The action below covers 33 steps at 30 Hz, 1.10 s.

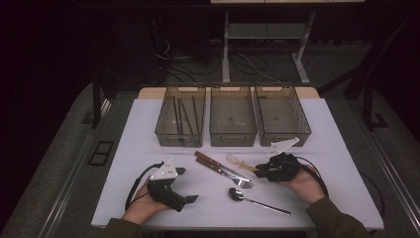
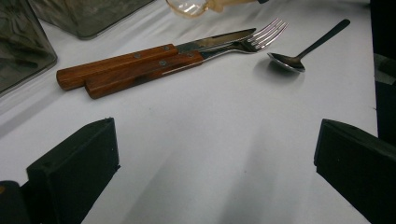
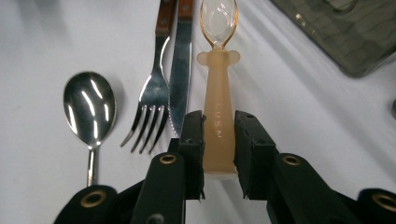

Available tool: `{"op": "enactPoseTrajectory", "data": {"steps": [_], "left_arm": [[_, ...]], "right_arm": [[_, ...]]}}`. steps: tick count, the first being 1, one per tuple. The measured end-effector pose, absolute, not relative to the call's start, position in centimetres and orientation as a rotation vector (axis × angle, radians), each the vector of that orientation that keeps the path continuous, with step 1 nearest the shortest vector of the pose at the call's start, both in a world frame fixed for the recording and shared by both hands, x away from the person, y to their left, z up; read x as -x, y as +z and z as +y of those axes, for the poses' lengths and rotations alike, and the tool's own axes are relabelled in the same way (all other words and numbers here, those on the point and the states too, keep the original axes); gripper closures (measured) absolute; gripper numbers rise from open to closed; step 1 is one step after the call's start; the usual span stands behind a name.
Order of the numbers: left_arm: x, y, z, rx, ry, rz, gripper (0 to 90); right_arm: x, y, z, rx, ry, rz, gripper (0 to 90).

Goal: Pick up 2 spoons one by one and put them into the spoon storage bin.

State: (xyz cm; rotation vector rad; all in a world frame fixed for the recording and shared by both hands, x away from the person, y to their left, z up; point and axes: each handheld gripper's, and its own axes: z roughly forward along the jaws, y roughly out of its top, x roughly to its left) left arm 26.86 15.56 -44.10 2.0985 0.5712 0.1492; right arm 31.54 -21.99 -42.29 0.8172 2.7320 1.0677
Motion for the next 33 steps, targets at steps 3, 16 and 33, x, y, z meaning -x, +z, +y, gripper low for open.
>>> {"op": "enactPoseTrajectory", "data": {"steps": [3,16,33], "left_arm": [[-26.9,-44.1,15.6,-2.101,0.15,0.57,0.0],[-26.9,-44.1,15.6,-2.101,0.152,0.572,0.0],[-26.9,-44.2,15.6,-2.102,0.15,0.578,0.0]], "right_arm": [[-31.6,-41.9,-22.2,-0.821,1.091,2.717,73.7],[-31.9,-40.0,-22.9,-0.832,1.194,2.658,73.7],[-33.1,-38.3,-23.1,-0.865,1.278,2.579,73.7]]}}
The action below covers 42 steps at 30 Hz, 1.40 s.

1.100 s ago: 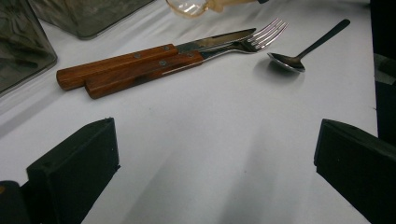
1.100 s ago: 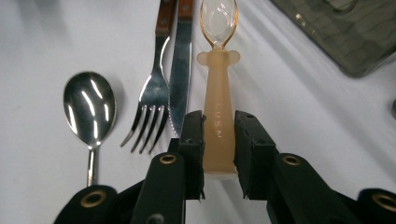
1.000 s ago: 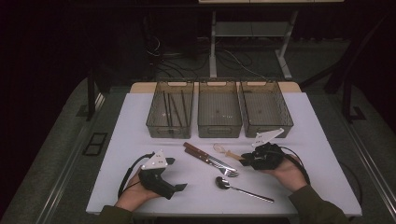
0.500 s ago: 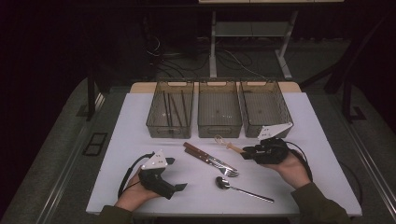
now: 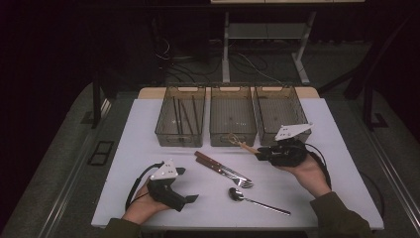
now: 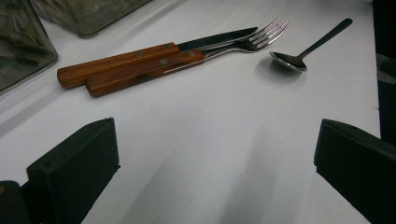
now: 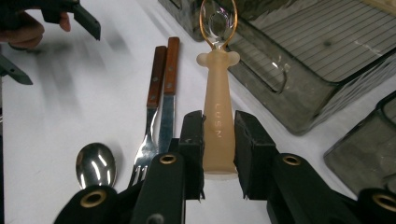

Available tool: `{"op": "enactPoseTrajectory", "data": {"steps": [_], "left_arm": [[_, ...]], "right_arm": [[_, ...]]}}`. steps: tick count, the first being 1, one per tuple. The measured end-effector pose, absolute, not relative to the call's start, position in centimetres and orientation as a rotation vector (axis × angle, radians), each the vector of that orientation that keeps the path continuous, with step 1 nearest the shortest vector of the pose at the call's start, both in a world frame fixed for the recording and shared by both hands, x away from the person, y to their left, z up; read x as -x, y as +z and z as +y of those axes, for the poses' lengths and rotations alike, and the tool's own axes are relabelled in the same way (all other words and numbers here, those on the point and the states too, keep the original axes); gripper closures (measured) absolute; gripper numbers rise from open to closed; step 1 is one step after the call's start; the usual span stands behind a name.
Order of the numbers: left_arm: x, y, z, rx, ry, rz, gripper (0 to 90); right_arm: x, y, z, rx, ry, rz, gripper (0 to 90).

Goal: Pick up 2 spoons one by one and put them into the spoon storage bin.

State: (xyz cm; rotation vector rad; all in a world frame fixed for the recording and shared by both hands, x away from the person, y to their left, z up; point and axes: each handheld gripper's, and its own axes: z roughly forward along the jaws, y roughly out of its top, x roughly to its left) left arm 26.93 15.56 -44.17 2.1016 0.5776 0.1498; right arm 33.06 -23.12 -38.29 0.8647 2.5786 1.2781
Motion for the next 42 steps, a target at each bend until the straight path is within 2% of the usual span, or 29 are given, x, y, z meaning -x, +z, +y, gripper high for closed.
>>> {"op": "enactPoseTrajectory", "data": {"steps": [24,42], "left_arm": [[-27.0,-44.1,15.7,-2.097,0.149,0.58,0.0],[-26.9,-44.1,15.6,-2.091,0.145,0.574,0.0]], "right_arm": [[-37.8,-36.3,-22.0,-0.96,1.318,2.447,73.6],[-42.6,-38.1,-20.4,-1.095,1.254,2.451,73.5]]}}
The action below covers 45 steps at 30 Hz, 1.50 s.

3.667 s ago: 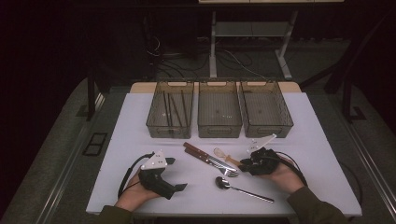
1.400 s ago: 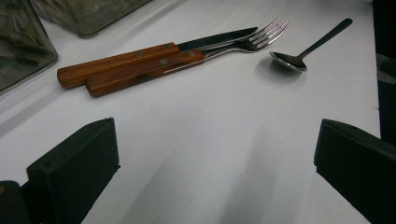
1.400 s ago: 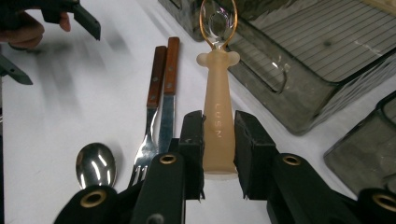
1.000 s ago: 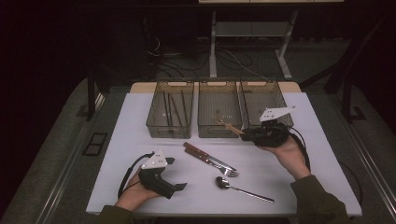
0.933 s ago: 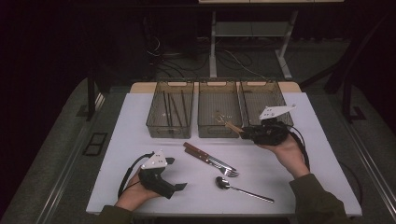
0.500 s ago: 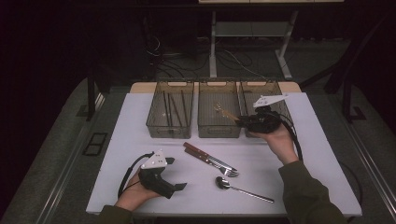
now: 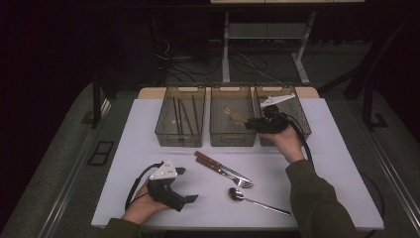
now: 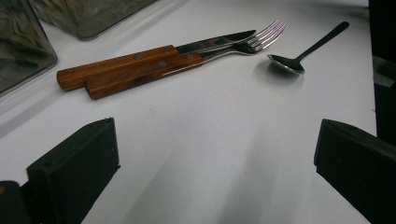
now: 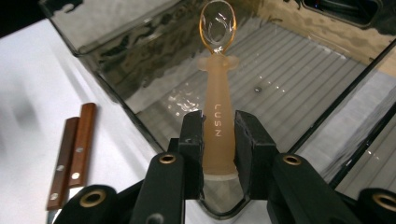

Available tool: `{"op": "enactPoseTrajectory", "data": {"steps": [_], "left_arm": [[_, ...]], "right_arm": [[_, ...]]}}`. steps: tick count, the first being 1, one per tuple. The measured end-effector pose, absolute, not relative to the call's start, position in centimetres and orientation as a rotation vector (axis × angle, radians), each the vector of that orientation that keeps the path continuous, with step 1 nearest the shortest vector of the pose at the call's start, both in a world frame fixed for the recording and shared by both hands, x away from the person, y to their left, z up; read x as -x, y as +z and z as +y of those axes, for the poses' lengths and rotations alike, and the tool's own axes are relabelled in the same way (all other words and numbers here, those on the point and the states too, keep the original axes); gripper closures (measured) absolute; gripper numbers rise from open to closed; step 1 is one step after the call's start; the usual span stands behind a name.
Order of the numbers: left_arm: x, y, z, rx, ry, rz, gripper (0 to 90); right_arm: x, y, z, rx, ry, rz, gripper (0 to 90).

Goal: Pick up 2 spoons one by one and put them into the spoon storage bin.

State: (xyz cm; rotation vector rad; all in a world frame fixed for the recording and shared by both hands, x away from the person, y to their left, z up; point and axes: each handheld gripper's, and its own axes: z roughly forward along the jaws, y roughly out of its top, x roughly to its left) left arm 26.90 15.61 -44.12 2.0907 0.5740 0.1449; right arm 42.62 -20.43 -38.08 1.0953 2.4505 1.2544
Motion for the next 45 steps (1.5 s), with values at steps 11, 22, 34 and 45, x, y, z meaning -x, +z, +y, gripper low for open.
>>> {"op": "enactPoseTrajectory", "data": {"steps": [11,22,34,45], "left_arm": [[-26.9,-44.1,15.6,-2.083,0.142,0.578,0.0],[-26.9,-44.1,15.6,-2.092,0.145,0.571,0.0],[-26.9,-44.1,15.6,-2.094,0.146,0.575,0.0],[-26.9,-44.1,15.6,-2.094,0.148,0.578,0.0]], "right_arm": [[-42.9,-38.3,-20.5,-1.1,1.281,2.39,61.6],[-40.4,-37.3,-21.6,-1.027,1.36,2.455,50.5],[-36.4,-37.6,-22.9,-0.933,1.402,2.533,48.5],[-33.0,-39.1,-22.7,-0.864,1.359,2.624,48.2]]}}
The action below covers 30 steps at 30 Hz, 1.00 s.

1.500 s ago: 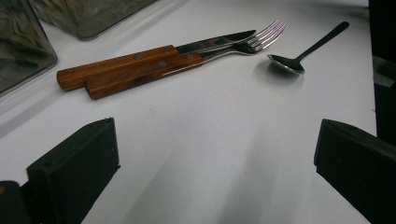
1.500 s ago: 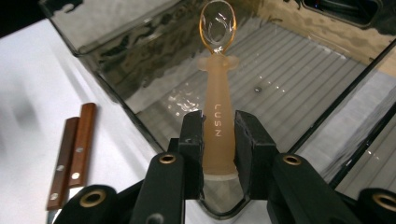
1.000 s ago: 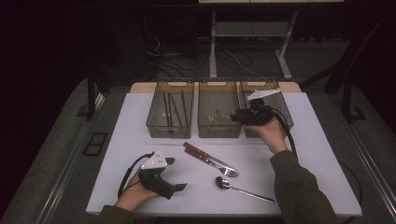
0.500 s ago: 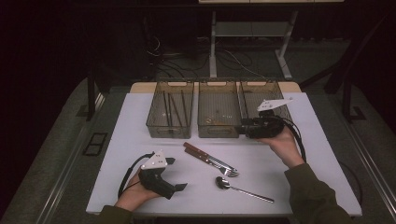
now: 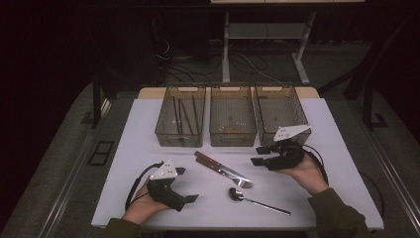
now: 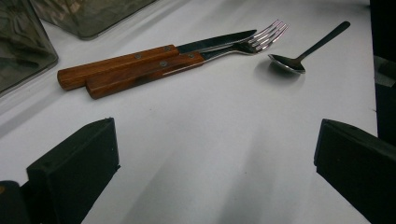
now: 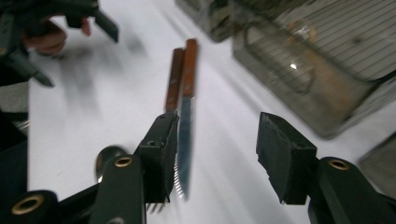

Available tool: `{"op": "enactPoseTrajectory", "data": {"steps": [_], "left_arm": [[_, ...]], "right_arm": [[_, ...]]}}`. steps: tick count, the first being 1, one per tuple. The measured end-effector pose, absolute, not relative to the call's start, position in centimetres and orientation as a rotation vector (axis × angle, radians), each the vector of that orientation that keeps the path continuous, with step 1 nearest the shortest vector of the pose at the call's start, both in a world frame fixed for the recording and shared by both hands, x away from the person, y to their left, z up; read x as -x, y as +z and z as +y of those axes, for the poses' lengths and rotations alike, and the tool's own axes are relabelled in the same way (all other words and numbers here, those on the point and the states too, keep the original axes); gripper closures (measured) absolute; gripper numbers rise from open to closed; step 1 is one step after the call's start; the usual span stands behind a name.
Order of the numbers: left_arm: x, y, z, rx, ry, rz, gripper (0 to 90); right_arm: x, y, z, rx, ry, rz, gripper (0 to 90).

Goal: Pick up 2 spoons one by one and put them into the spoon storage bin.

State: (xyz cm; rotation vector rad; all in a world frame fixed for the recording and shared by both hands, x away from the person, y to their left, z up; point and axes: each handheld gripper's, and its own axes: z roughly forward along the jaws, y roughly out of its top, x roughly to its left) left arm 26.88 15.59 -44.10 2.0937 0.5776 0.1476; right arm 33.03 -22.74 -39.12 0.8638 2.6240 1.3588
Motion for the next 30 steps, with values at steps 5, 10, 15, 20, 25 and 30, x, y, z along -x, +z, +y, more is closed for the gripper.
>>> {"op": "enactPoseTrajectory", "data": {"steps": [5,10,15,20,25,30], "left_arm": [[-26.9,-44.1,15.6,-2.094,0.149,0.578,0.0],[-26.9,-44.1,15.6,-2.096,0.15,0.577,0.0],[-26.9,-44.1,15.6,-2.095,0.149,0.578,0.0],[-26.9,-44.1,15.6,-2.096,0.15,0.576,0.0],[-26.9,-44.1,15.5,-2.095,0.149,0.576,0.0],[-26.9,-44.1,15.5,-2.096,0.148,0.575,0.0]], "right_arm": [[-31.4,-39.8,-22.4,-0.829,1.354,2.667,50.0],[-29.6,-40.4,-22.1,-0.781,1.327,2.703,56.6],[-28.3,-40.9,-21.8,-0.748,1.319,2.732,60.5],[-27.6,-41.3,-21.0,-0.71,1.314,2.768,62.0],[-27.7,-41.7,-19.7,-0.681,1.304,2.79,61.2],[-27.9,-42.3,-18.5,-0.658,1.277,2.821,59.1]]}}
